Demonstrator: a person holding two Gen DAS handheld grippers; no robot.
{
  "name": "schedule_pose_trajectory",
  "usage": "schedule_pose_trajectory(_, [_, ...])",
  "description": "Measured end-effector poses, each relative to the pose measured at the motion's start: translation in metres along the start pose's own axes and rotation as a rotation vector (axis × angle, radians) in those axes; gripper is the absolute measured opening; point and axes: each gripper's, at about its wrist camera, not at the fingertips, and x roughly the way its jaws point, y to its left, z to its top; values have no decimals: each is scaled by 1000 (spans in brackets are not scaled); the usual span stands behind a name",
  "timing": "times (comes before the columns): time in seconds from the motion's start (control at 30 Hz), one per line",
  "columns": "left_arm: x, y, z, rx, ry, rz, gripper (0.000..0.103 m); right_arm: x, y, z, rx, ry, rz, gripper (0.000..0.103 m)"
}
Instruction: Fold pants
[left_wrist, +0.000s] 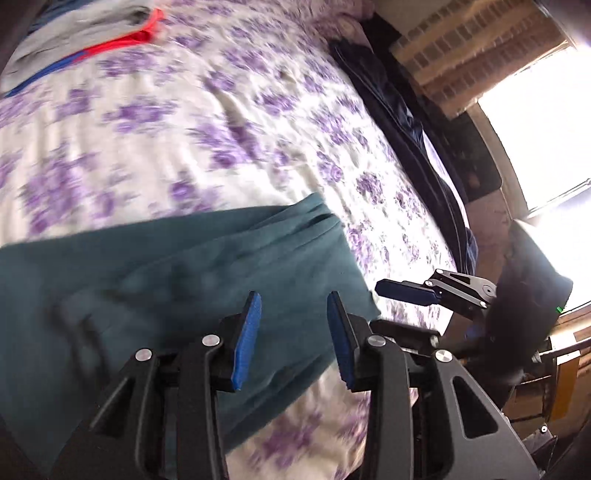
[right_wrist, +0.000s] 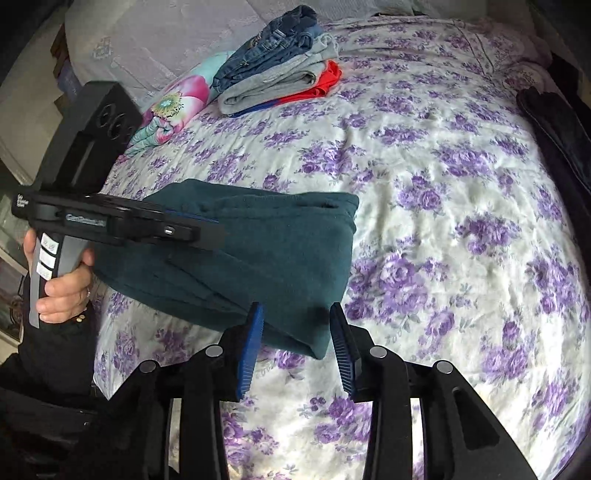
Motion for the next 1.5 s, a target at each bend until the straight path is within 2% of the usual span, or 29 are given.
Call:
schedule_pose_trajectory(0.1, [28,0,15,-24,52,16,35,10,3,0,-27,61,66,39])
schedule_pose_trajectory(0.2, [35,5,21,-50,64,2,35,25,15,-16,-82,165,69,26])
schedule_pose_trajectory(0.27, [34,8,21,-54,65,-15,34,34,20,-25,-91,206,52,26])
schedule_pose_trajectory(0.33, [34,11,20,-59,65,-31,34,28,22,-25,-88,193,60,26])
schedule_pose_trajectory(0.4, [31,11,18,-50,61,-34,34,11,21,-17,-89,125,77,26])
schedule_pose_trajectory(0.47, [30,10,17,-42,58,-29,34,-1,12,-5,-66,59,39,26])
schedule_pose_trajectory(0.53, [29,9,15,-36,57,-21,34,5,-3,8,-25,42,-5,27])
schedule_pose_trajectory(0.6, [31,7,16,-29,55,-12,34,21,-16,14,8,60,-41,27])
schedule_pose_trajectory(0.7, [33,7,18,-28,58,-6,34,41,-22,7,10,139,-4,27])
schedule_pose_trajectory(0.8, [34,11,19,-40,61,-18,32,32,-9,-9,-39,198,8,25])
schedule_pose_trajectory(0.9, [35,15,20,-54,59,-17,28,32,11,-30,-112,264,-15,23])
schedule_pose_trajectory(1.0, [34,14,19,-40,57,-21,28,27,21,-36,-131,266,-46,22])
schedule_pose_trajectory(1.17, [24,14,5,-17,64,-23,28,-7,30,-12,-140,154,-80,22])
schedule_pose_trajectory(1.27, [12,16,-23,-4,59,-25,29,-7,29,13,-133,100,-103,22])
schedule_pose_trajectory(1.37, [0,19,-55,4,45,-32,29,17,32,37,-154,115,-90,23])
schedule_pose_trajectory(1.5, [-10,32,-81,-24,26,-60,28,60,56,69,-190,186,-16,23])
